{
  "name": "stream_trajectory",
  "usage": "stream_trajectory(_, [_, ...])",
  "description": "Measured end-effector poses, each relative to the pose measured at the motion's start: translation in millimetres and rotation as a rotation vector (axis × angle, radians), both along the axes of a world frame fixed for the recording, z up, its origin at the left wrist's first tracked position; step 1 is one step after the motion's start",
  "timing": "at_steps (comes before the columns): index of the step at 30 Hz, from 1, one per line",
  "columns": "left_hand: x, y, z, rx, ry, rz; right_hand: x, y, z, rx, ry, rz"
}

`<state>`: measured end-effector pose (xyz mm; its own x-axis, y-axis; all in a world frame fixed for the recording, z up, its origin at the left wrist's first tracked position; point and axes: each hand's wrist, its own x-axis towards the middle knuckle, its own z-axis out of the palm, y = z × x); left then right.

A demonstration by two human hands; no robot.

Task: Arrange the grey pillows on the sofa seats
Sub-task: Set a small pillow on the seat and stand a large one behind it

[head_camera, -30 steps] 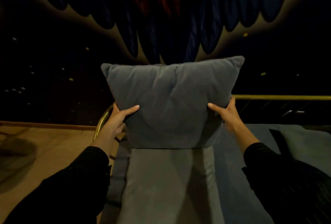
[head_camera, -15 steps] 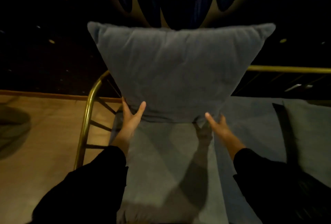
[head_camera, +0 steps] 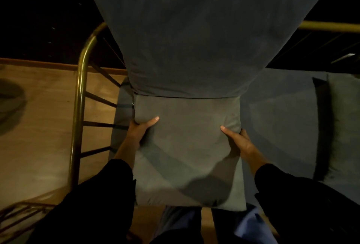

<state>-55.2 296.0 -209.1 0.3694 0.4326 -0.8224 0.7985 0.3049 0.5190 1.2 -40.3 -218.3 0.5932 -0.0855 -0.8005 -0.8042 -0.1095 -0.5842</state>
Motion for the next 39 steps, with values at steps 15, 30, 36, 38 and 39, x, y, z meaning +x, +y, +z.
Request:
stream_trajectory(15, [-41.2,-72.2,10.3,-0.098,-0.200,0.052,-33.1,-39.9,7.8,-0.312,-0.103,0.185])
stream_trajectory(30, [117.5,-28.7,123.8,-0.064,-0.393,-0.038,151.1,-15.2,160.3,0.042,-0.371,-0.097])
stream_trajectory(36, [127.5,-31.3,146.6,-0.193,-0.453,0.024,169.4,-8.5,181.8,0.134,-0.392,-0.065])
stream_trajectory(38, [124.5,-38.7,156.7,-0.180,-0.516,0.057,160.5,-8.1,177.0,0.228,-0.477,-0.151])
stream_trajectory(39, [122.4,-39.3,158.2,-0.174,-0.549,0.084,156.7,-10.2,175.8,0.260,-0.510,-0.181])
